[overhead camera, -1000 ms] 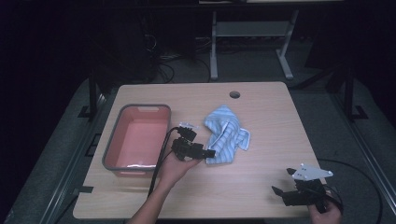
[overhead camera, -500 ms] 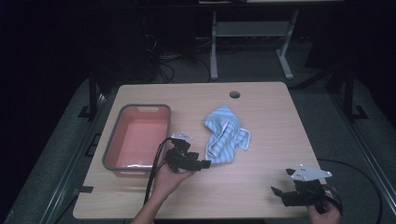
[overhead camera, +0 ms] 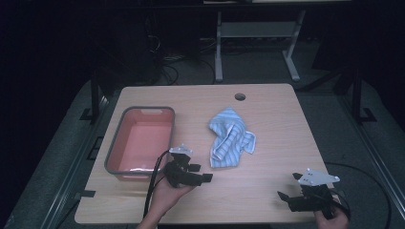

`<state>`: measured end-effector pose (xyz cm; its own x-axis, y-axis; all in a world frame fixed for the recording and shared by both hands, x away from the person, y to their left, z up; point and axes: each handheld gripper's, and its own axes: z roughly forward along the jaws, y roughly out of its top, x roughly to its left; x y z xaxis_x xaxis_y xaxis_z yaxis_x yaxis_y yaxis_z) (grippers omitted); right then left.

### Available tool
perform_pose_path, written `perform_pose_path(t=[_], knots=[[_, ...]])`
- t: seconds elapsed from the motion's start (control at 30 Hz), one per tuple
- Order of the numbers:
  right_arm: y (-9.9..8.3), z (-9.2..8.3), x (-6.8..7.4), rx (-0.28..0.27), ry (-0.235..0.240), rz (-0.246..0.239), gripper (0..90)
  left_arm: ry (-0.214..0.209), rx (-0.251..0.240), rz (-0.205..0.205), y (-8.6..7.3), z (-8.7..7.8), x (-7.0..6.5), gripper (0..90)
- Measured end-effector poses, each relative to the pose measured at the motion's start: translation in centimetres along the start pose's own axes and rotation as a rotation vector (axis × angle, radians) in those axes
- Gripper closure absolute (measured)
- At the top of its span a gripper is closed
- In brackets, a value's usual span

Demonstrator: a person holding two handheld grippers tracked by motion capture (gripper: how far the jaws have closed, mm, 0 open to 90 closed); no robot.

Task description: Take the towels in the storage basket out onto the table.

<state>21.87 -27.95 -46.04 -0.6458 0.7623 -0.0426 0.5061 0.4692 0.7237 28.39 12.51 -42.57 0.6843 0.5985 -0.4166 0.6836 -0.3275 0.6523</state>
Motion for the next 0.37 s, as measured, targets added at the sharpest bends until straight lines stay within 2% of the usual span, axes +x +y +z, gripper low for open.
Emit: perform_pose_path(t=[0.07,0.27,0.37], knots=[[0.0,0.0,0.0,-0.001,0.0,-0.001,13.8,-0.002,-0.003,0.001,-0.3,-0.1,-0.2,30.7],[0.1,-0.1,0.2,-0.002,0.001,-0.013,13.8,0.028,-0.034,0.031,-2.4,-0.5,-1.1,29.0],[0.2,-0.1,0.2,-0.003,0.006,-0.024,13.8,0.04,-0.032,0.052,-3.3,-0.4,-1.6,27.0]])
